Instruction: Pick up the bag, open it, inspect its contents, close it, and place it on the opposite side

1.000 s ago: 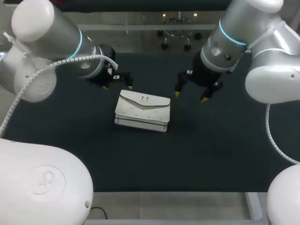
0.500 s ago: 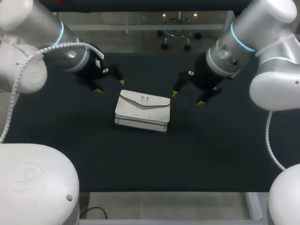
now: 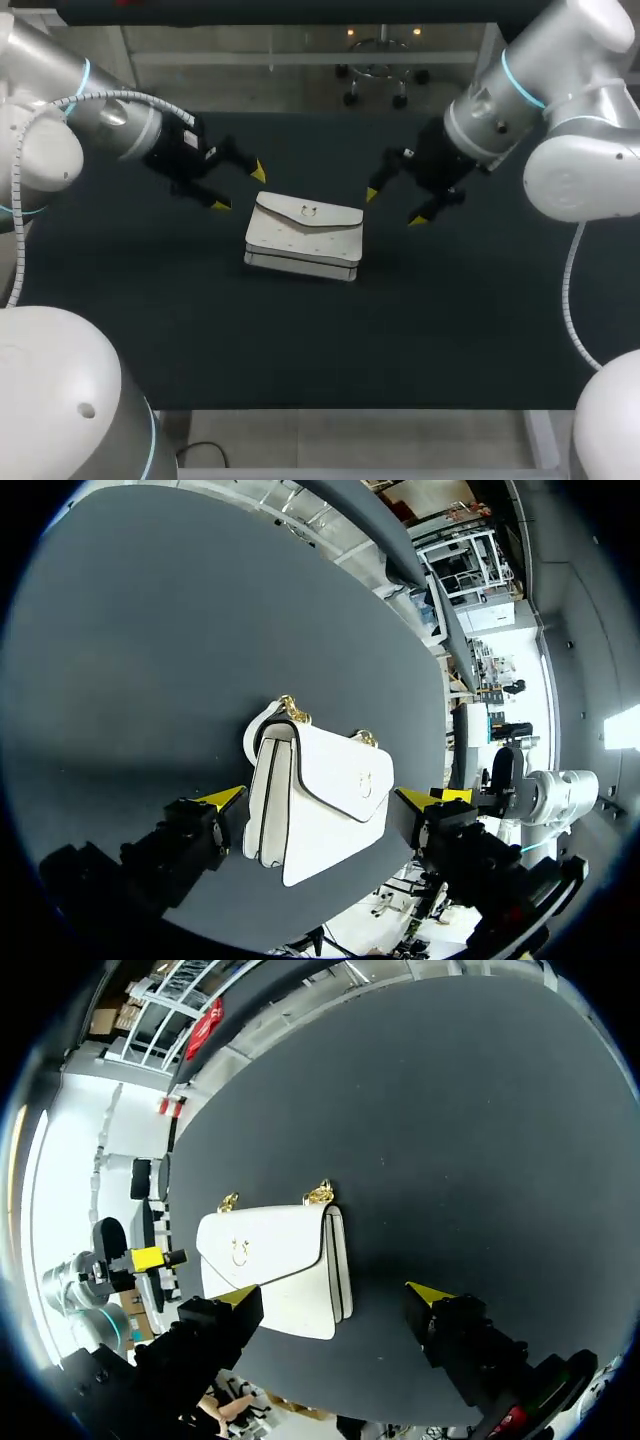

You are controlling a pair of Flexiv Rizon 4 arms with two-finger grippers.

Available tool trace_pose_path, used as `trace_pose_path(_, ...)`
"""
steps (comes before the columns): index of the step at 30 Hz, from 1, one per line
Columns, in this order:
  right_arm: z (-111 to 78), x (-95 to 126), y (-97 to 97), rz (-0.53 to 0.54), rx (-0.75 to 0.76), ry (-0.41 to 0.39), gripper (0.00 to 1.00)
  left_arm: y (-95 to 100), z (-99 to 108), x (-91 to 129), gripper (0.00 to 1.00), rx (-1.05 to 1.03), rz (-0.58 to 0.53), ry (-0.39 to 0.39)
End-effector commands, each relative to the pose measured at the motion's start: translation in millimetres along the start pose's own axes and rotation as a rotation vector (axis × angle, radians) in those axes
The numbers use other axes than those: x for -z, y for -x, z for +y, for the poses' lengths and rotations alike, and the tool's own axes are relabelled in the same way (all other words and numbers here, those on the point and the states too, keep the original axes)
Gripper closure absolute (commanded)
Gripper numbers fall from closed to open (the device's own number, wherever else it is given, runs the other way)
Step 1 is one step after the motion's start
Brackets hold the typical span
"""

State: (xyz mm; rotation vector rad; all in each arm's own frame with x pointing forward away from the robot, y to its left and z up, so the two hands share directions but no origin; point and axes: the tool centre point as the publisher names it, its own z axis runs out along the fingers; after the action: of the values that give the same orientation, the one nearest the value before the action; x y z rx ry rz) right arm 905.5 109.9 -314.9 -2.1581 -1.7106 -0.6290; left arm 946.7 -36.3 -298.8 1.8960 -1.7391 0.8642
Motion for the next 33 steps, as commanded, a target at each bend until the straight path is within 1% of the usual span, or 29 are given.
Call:
trace_pose_path(1,4.5,-16,9.8,0.083,-0.021,-0.023,0.30,2.8,9,-11,0.00,-0.002,0.099,-0.020)
trace_pose_path(3,3.4,-21,12.6,0.120,-0.030,-0.030,0.34,2.2,14,-12,0.00,0.004,0.117,-0.034)
trace_pose_path(5,3.6,-25,16.0,0.162,-0.050,-0.038,0.32,0.9,17,-12,0.00,0.012,0.126,-0.050)
trace_pose_path(7,3.6,-28,18.3,0.193,-0.065,-0.050,0.30,-0.8,19,-11,0.04,0.012,0.134,-0.047)
trace_pose_path(8,3.3,-30,18.6,0.205,-0.066,-0.050,0.29,-1.6,20,-11,0.05,0.016,0.133,-0.062)
trace_pose_path(9,2.5,-32,18.6,0.223,-0.068,-0.058,0.28,-2.5,21,-11,0.05,0.015,0.134,-0.060)
trace_pose_path(10,1.9,-33,18.5,0.231,-0.072,-0.059,0.28,-3.0,23,-11,0.09,0.019,0.137,-0.065)
trace_pose_path(11,1.2,-35,18.1,0.242,-0.073,-0.062,0.30,-3.5,24,-11,0.14,0.019,0.138,-0.066)
trace_pose_path(12,0.9,-37,17.4,0.258,-0.074,-0.069,0.31,-3.9,26,-12,0.16,0.022,0.134,-0.069)
trace_pose_path(17,1.4,-43,10.3,0.308,-0.089,-0.082,0.27,-3.5,28,-17,0.21,0.029,0.146,-0.073)
trace_pose_path(18,1.9,-43,8.7,0.329,-0.091,-0.087,0.26,-3.0,28,-18,0.25,0.037,0.147,-0.082)
trace_pose_path(20,2.8,-44,4.7,0.348,-0.090,-0.091,0.26,-2.0,28,-19,0.29,0.037,0.150,-0.077)
trace_pose_path(22,2.7,-45,0.5,0.378,-0.092,-0.101,0.25,-0.6,27,-22,0.28,0.041,0.149,-0.078)
trace_pose_path(26,-1.0,-52,-6.7,0.404,-0.095,-0.112,0.28,2.0,25,-25,0.25,0.054,0.159,-0.072)
trace_pose_path(28,-2.4,-56,-8.4,0.412,-0.098,-0.122,0.28,2.6,24,-26,0.25,0.056,0.161,-0.074)
trace_pose_path(32,-3.7,-63,-9.0,0.425,-0.102,-0.132,0.34,3.1,21,-27,0.22,0.060,0.166,-0.070)
trace_pose_path(33,-3.6,-65,-9.0,0.431,-0.098,-0.135,0.33,3.1,20,-27,0.22,0.061,0.168,-0.069)
